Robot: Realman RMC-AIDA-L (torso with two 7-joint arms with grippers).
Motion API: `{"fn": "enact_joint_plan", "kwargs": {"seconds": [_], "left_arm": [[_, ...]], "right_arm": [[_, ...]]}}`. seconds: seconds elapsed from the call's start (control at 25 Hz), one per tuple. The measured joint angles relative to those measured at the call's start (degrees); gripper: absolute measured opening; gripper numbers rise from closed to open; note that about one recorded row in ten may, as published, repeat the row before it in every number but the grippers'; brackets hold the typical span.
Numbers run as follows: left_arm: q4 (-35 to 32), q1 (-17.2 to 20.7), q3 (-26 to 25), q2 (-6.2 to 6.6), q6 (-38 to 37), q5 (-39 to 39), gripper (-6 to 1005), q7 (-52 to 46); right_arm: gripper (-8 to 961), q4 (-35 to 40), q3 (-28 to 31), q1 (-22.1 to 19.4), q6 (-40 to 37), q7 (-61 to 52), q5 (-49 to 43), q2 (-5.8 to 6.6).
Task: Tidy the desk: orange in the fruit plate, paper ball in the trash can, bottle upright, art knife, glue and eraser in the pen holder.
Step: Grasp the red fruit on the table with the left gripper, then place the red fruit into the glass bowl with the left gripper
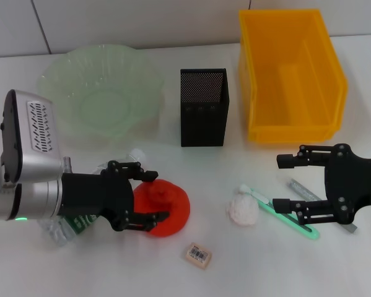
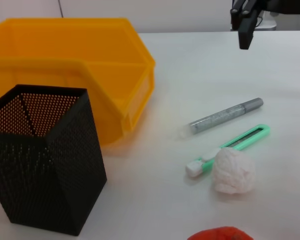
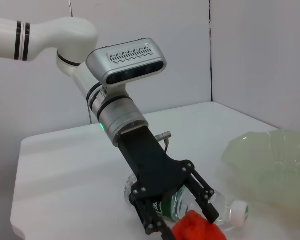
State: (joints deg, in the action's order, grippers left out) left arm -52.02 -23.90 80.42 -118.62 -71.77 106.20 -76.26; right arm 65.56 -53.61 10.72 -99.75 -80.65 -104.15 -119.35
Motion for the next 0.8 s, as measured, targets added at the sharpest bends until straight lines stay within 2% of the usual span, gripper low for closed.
{"fn": "enact_joint_plan", "kwargs": {"seconds": [0.08,0.28,0.48,0.8], "left_arm": [[0.0,-0.1,0.0,-0.01,0.2,0.1,821,-0.2],[0.0,-0.1,0.0,-0.04,0.3,0.4,634,-0.2],[-0.1,-0.1,0.0,-0.04,0.3,0.7,402,-0.3],[-1.7,0.5,-0.2,-0.04,-1.9,0.4,266,-0.3]], "right_arm": [[743,-0.1,0.0,0.0,0.0,0.0,0.0,0.0],[741,-0.1,0.0,0.1,0.0,0.0,0.0,0.0],[740,-0.1,0.0,0.1,0.0,-0.1,0.0,0.0],[737,-0.7,0.0,0.1,0.0,-0.1,0.0,0.0]]}}
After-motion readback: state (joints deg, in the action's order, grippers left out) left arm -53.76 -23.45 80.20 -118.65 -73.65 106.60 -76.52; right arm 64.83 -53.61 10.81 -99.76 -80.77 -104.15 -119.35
